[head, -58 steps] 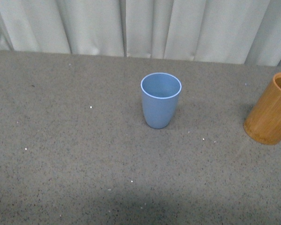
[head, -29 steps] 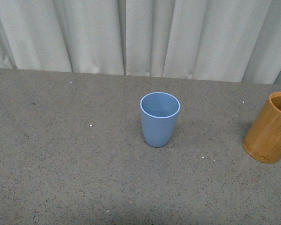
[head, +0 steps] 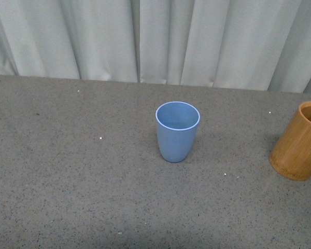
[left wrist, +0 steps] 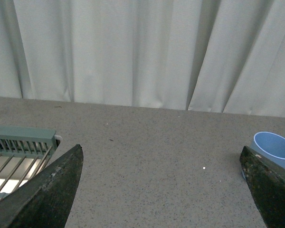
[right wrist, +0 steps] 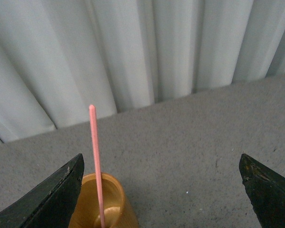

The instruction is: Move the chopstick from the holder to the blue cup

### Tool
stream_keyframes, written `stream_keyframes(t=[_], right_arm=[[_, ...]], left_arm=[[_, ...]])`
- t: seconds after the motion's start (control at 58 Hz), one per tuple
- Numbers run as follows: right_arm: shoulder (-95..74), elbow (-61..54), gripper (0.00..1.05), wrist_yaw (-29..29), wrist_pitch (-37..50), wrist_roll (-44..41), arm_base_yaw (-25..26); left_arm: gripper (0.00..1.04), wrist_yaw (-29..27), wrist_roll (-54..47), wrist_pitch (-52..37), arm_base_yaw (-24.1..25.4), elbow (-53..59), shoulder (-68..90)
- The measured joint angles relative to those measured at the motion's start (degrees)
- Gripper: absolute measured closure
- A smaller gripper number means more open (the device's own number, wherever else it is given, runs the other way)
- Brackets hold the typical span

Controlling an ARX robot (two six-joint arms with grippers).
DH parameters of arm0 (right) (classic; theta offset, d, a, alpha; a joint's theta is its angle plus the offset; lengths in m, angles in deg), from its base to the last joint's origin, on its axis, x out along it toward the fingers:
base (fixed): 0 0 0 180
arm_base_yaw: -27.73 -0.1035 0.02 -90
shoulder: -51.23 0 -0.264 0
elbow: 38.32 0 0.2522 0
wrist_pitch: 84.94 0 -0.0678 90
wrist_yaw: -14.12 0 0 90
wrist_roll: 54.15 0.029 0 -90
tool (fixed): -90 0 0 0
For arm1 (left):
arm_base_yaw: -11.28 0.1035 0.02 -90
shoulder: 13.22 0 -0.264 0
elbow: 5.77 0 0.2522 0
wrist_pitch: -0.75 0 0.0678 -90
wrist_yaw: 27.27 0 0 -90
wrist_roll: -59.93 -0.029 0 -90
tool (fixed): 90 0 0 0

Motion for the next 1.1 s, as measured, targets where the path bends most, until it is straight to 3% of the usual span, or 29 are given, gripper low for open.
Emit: stream_keyframes(t=[0.276, 1.104], right_arm=[[-13.9, 12.0, 0.1, -3.1, -2.6, 2.2, -1.6], [-33.4, 21.9, 0.1, -8.2, 0.3, 7.7, -10.4]], left_arm=[[0.07, 0.0, 0.0, 0.0, 0.0, 0.0, 0.0], [0.07, 0.0, 0.0, 0.0, 0.0, 0.0, 0.0]])
